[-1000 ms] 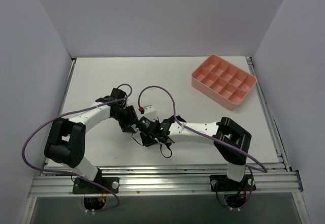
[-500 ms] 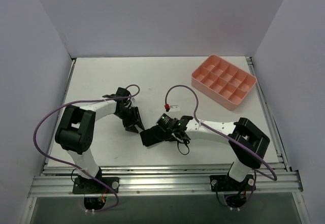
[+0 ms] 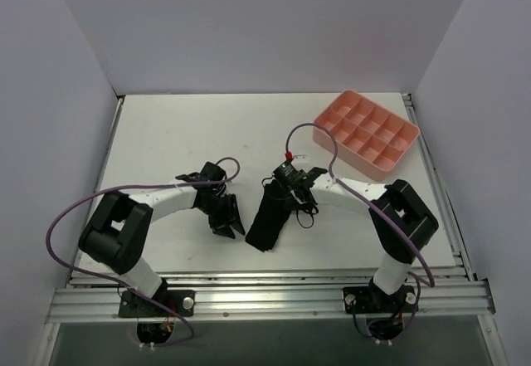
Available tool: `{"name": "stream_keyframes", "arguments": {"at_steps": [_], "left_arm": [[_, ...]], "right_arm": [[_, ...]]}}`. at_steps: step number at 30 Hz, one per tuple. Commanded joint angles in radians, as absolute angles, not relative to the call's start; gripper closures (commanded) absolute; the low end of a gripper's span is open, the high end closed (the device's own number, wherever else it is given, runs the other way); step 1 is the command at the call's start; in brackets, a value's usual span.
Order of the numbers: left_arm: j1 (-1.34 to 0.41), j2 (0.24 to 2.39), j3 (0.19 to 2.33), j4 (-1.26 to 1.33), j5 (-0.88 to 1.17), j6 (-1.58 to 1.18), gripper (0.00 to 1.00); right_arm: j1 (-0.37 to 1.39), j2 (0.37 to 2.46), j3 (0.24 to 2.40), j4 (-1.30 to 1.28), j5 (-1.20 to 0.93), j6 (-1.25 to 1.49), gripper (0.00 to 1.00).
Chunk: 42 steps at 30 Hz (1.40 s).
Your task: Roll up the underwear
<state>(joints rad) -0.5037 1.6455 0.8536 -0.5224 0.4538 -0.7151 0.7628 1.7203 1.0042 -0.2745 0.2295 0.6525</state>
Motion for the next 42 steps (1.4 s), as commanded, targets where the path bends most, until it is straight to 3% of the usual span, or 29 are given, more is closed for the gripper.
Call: {"name": "stream_keyframes", "arguments": {"at_steps": [1,6,13,21,31,42], "left_arm": [[-0.508,1.554,0.854,-0.506,0.394,-0.784,0.53],[-0.494,1.528,0.905,-0.568,0.342,-0.773,0.51],[-0.489,1.572,0.908,-0.473,0.442,-0.736,0.49],[-0.488,1.562,0.85,-0.405,0.498,-0.701,0.45],[-0.489,1.62,0.746,-0.264,0.544,-0.726,0.44],[-0.497,1.638,0.713,-0.16,0.571,-0.712,0.43]], "right_arm": [[0.753,1.694,1.1,-0.371,0.232,0.584,0.71],[0.796,1.574,1.111,-0.419,0.141,0.64,0.72],[0.888,1.513,1.008,-0.31,0.031,0.736,0.72],[1.005,1.551,0.94,-0.204,0.02,0.814,0.74],[1.008,1.666,0.81,-0.109,-0.023,0.853,0.79],[1.008,1.658,0.793,-0.104,-0.018,0.862,0.8]]}}
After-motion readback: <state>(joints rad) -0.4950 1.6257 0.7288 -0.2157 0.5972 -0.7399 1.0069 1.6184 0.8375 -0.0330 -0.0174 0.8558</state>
